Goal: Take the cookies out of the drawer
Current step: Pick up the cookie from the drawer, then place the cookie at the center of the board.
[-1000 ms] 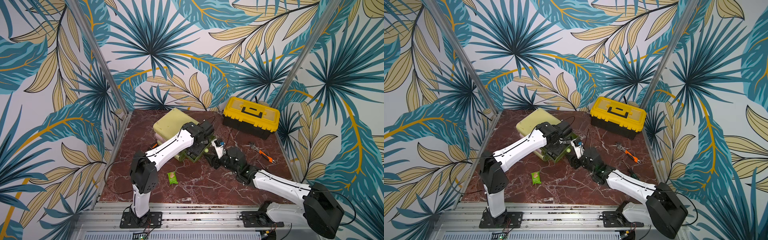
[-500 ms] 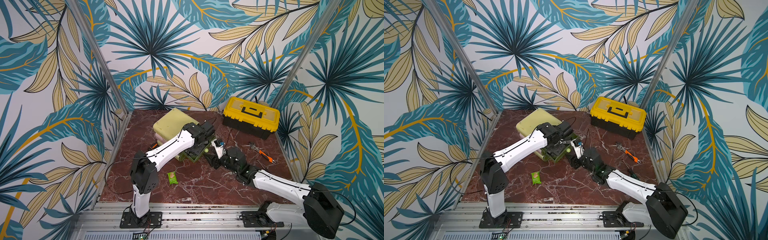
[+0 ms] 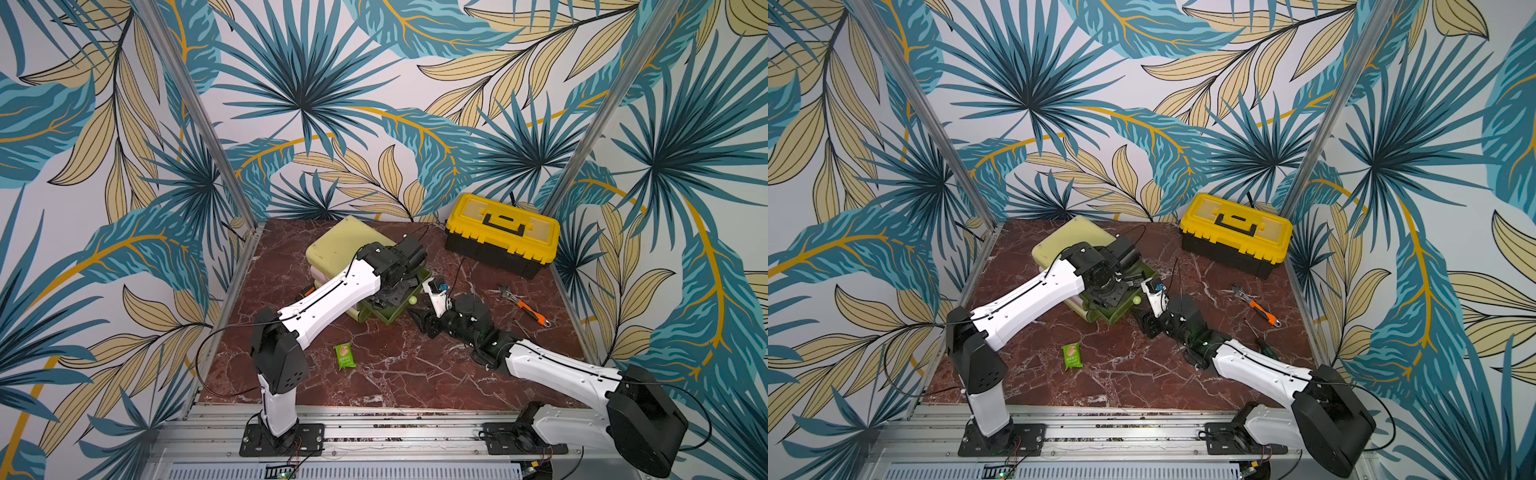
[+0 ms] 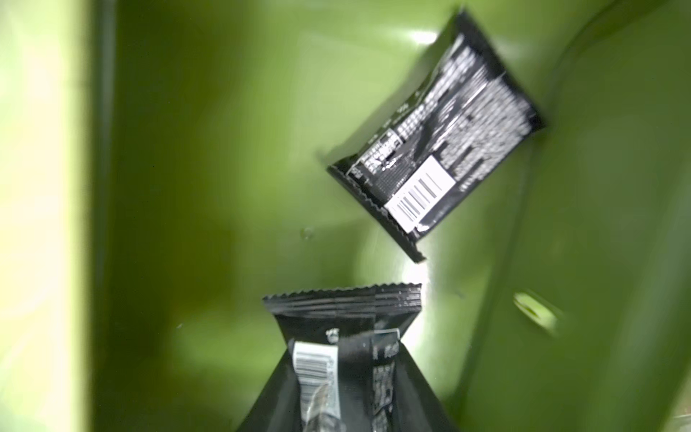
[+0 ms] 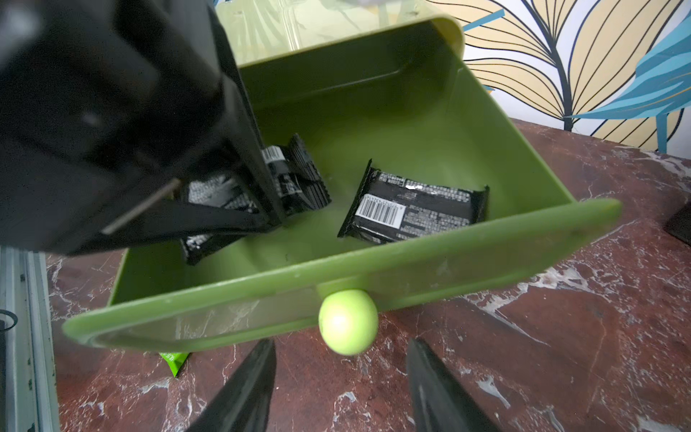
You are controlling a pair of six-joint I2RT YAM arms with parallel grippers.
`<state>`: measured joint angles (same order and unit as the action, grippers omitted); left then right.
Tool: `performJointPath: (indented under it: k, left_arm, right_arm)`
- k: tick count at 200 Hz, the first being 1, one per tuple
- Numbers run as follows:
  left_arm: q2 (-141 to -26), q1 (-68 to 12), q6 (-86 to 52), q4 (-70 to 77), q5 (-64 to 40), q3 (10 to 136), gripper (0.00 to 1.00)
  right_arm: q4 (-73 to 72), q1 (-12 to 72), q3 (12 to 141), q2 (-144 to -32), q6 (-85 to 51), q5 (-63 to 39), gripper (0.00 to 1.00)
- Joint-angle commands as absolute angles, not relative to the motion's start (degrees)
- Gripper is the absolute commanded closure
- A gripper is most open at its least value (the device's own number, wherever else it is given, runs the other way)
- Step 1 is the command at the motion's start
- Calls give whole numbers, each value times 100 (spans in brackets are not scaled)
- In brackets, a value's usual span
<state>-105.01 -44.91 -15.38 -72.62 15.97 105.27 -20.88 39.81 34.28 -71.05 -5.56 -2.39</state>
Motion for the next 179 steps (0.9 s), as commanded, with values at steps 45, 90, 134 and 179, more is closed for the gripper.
performJointPath:
  k: [45, 90, 134, 179]
  left_arm:
    - [-9842, -4474, -1996, -7219, 1510, 10677, 63]
    - [-8838, -4411, -2552, -7085, 1448, 9738, 64]
    - [-7973, -4340, -3145, -7278, 1568, 9014, 64]
    - [-6760, -3712, -3633, -6760, 1255, 7495, 67]
  right_arm:
    - [-2064, 4001, 3401, -7069, -493, -237, 41]
    - [-2162, 4004, 3347, -7049, -528, -237, 41]
    - [-2239, 4001, 3357, -7116, -524, -265, 41]
    - [-2364, 4005, 3373, -7235, -519, -285, 41]
